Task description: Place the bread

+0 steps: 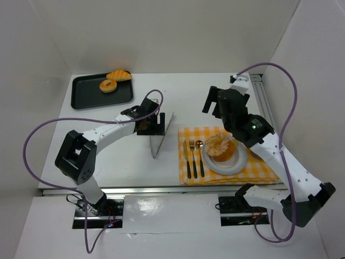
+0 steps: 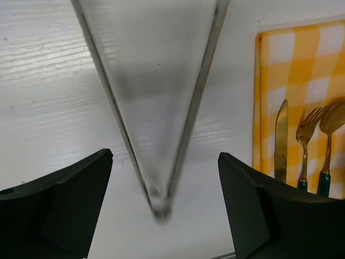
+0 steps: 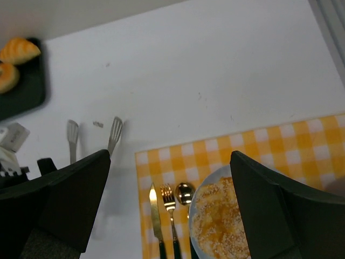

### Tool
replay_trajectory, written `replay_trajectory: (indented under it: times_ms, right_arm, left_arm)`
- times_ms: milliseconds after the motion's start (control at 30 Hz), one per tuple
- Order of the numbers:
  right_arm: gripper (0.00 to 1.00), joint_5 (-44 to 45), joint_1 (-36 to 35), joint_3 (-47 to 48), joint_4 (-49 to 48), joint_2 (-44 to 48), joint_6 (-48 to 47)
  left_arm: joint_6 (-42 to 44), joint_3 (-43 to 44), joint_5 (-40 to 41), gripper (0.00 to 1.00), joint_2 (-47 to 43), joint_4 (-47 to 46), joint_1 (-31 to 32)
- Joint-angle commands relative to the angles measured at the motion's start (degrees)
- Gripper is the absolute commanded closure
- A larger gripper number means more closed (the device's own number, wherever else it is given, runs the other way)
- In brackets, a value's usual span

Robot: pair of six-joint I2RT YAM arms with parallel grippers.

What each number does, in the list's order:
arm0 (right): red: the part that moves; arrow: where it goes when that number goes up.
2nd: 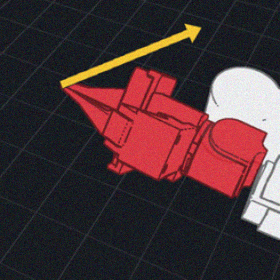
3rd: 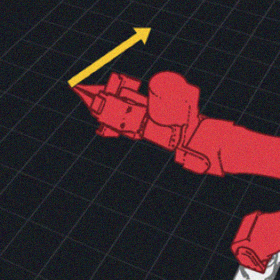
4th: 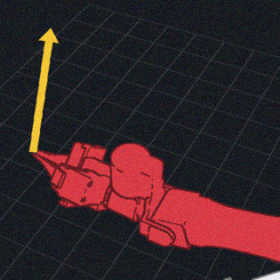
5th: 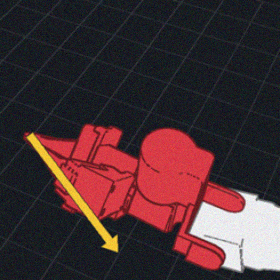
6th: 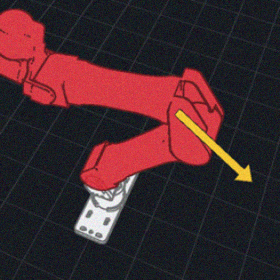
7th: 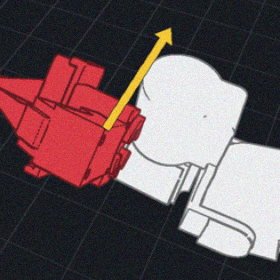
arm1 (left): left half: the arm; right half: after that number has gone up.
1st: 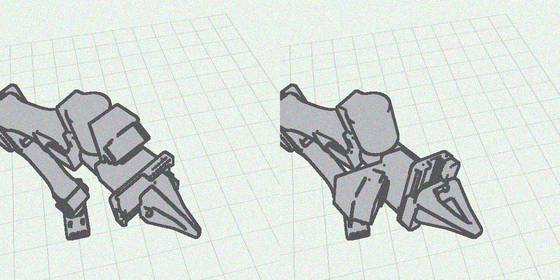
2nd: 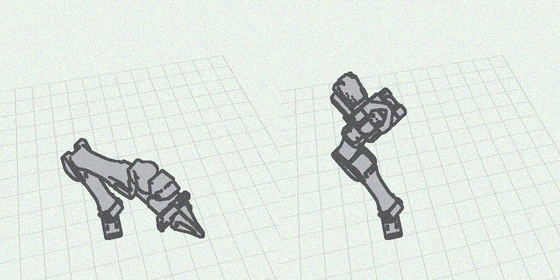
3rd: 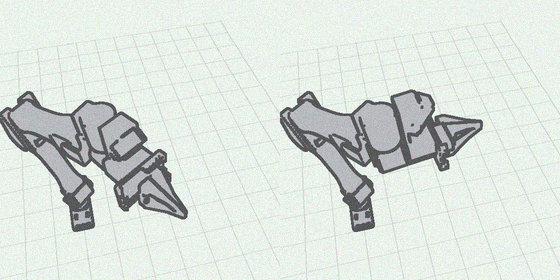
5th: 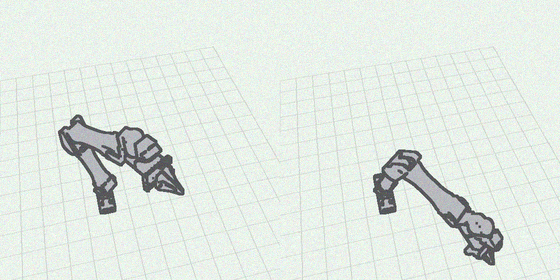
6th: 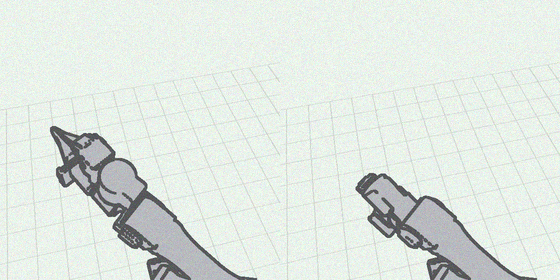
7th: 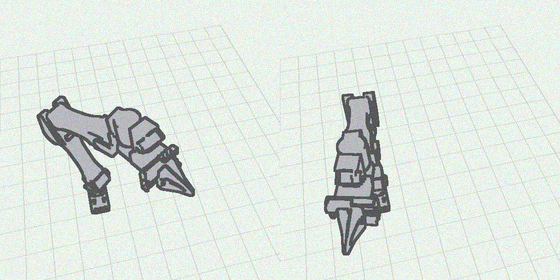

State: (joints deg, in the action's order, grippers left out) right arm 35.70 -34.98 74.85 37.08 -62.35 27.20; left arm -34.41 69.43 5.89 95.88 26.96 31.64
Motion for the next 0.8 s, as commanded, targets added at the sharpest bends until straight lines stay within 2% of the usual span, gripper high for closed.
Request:
replay_trajectory:
  times_ms: [0, 167, 300, 433, 600, 767]
  right_arm:
    - [0.01, -4.33, 0.27, -1.46, -2.45, -3.38, 0.84]
    - [0.01, -6.43, 0.27, -0.76, -1.84, -6.73, 0.84]
    - [0.01, -4.52, 0.27, 3.01, 1.85, -10.33, 1.45]
    - [0.01, -3.62, 0.27, 5.65, 5.72, -14.72, 2.86]
    - [0.01, -4.67, 0.27, 5.75, 6.25, -16.84, 2.86]
    - [0.01, -5.47, 0.79, 5.04, 4.93, -18.51, 2.86]
  left_arm:
    - [1.54, 0.79, -2.64, 0.07, 0.8, -2.36, 0.09]
    - [2.07, 2.98, -2.64, 0.0, 2.12, 0.19, 0.09]
    - [2.6, 6.24, -2.02, 0.0, -0.59, 3.79, -0.43]
    - [2.6, 8.18, -2.19, 0.0, -10.06, 6.43, -3.32]
    - [2.6, 5.81, -5.28, 0.0, -19.3, 5.91, -7.9]
    - [3.12, 2.91, -6.42, 0.0, -24.06, 5.91, -9.23]
